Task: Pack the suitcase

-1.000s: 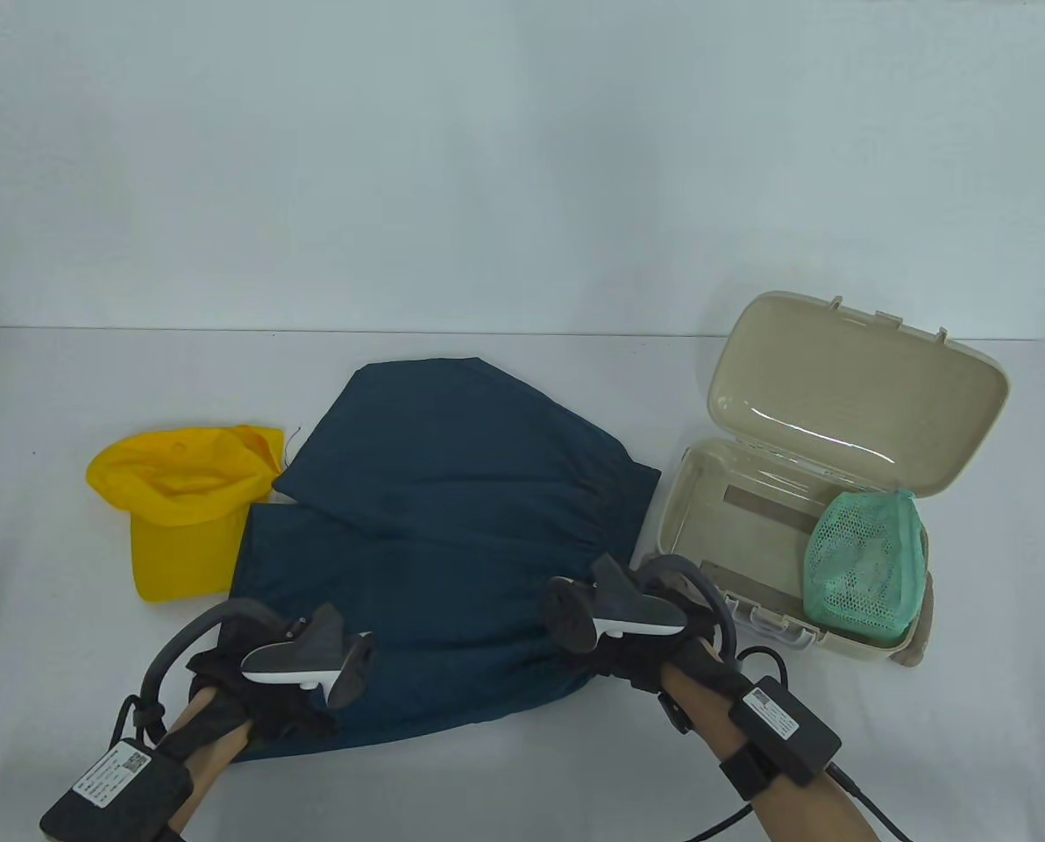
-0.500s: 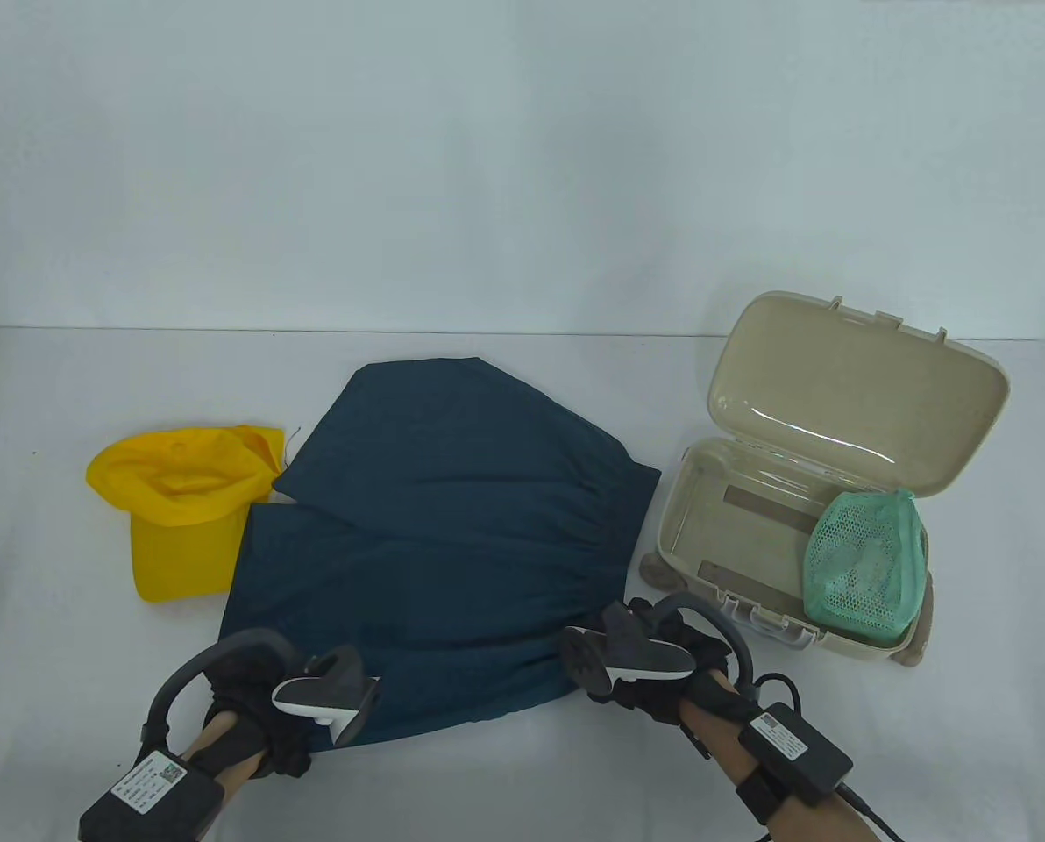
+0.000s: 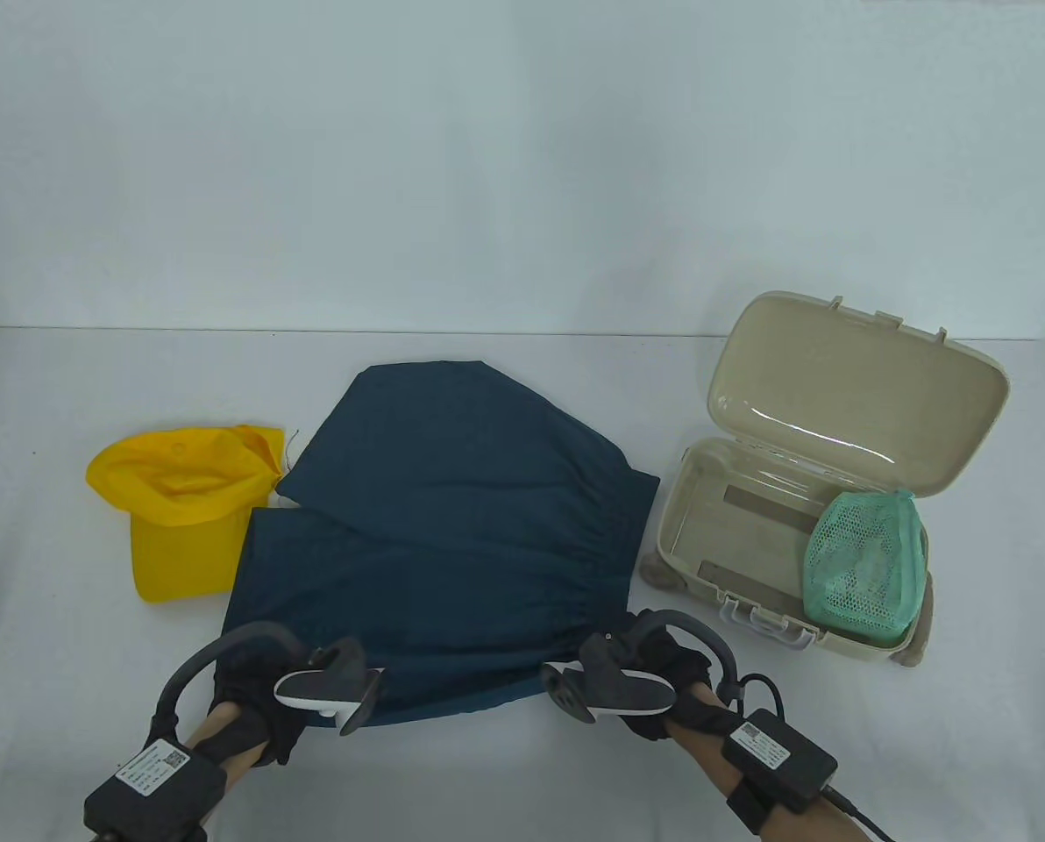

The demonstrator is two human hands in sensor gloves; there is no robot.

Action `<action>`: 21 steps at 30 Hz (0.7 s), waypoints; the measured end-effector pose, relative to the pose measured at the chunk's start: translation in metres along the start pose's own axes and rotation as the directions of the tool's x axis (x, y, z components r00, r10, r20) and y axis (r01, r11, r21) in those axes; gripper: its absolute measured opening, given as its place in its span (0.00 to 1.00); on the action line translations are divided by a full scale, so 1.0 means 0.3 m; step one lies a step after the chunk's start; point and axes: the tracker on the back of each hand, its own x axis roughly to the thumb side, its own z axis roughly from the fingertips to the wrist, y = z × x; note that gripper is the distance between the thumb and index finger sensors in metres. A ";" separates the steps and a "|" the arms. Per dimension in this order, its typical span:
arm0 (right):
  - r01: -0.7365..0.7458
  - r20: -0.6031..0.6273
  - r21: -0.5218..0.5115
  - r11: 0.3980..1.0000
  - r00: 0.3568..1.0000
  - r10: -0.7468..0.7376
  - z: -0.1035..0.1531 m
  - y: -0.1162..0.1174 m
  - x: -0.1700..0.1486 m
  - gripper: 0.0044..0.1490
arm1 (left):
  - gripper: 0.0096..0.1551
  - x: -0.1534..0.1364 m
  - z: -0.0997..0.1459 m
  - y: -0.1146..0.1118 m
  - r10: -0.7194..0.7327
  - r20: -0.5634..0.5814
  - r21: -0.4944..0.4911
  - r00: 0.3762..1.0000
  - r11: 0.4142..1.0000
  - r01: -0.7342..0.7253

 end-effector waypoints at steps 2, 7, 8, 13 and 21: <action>0.039 -0.010 0.005 0.999 0.999 -0.039 0.002 -0.009 -0.019 0.31 | 0.23 -0.023 0.009 0.004 0.033 -0.012 0.019 0.999 0.999 -0.033; 0.178 -0.047 -0.025 0.984 0.983 -0.179 0.015 -0.057 -0.085 0.30 | 0.23 -0.118 0.063 0.033 0.153 -0.081 0.136 0.985 0.981 -0.141; 0.183 -0.052 -0.037 0.982 0.981 -0.185 0.018 -0.071 -0.094 0.30 | 0.23 -0.142 0.076 0.043 0.178 -0.102 0.168 0.979 0.973 -0.160; 0.215 -0.088 -0.099 0.972 0.971 -0.224 0.038 -0.159 -0.144 0.30 | 0.23 -0.268 0.153 0.085 0.303 -0.177 0.314 0.936 0.919 -0.239; 0.388 -0.062 -0.188 0.902 0.912 -0.405 0.128 -0.335 -0.234 0.30 | 0.23 -0.412 0.365 0.169 0.355 -0.244 0.499 0.903 0.844 -0.197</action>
